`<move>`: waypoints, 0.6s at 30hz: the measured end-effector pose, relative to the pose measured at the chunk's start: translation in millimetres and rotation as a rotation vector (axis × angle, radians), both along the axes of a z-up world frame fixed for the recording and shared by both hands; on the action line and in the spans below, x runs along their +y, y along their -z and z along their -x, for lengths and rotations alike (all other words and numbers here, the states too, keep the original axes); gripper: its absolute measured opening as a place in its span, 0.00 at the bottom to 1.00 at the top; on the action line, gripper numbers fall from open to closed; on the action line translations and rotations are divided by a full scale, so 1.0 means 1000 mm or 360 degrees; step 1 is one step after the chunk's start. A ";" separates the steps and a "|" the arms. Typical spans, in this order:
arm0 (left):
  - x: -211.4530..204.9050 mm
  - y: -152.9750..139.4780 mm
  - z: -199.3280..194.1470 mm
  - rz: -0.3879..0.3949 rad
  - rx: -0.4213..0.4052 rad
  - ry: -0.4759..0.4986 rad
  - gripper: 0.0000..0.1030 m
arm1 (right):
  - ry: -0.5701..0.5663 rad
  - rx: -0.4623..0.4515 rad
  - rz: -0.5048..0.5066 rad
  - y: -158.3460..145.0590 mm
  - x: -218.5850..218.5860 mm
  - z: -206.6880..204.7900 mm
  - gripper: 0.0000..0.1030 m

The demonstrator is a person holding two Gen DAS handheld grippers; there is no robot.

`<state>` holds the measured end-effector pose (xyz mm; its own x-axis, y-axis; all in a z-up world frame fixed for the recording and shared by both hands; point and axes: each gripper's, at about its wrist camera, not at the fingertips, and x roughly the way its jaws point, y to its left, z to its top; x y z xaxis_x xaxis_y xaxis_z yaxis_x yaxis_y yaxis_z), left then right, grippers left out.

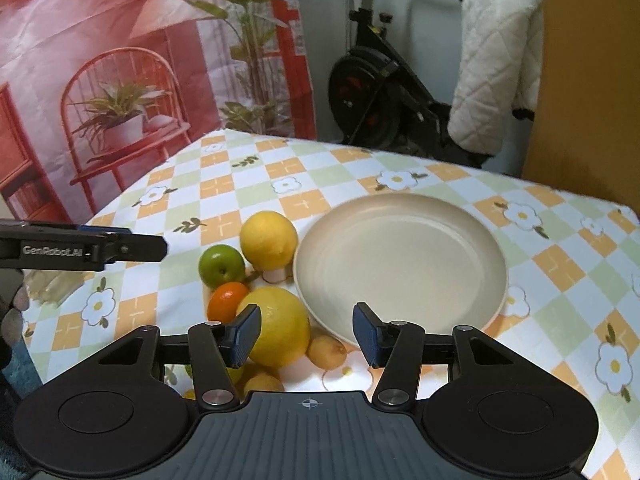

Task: Organize fruits
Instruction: 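Move both tools toward the fruit cluster beside the beige plate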

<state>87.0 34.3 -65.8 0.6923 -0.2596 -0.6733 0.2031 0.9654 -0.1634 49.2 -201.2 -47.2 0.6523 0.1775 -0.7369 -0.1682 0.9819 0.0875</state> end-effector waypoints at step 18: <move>-0.009 0.011 0.012 0.0058 0.0070 0.0096 0.55 | -0.0070 0.0062 0.0010 0.010 0.010 0.009 0.45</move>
<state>75.5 25.4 -77.1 0.6445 -0.3251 -0.6921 0.2527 0.9448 -0.2084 40.5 -191.6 -56.8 0.6150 0.2005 -0.7626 -0.2077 0.9742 0.0886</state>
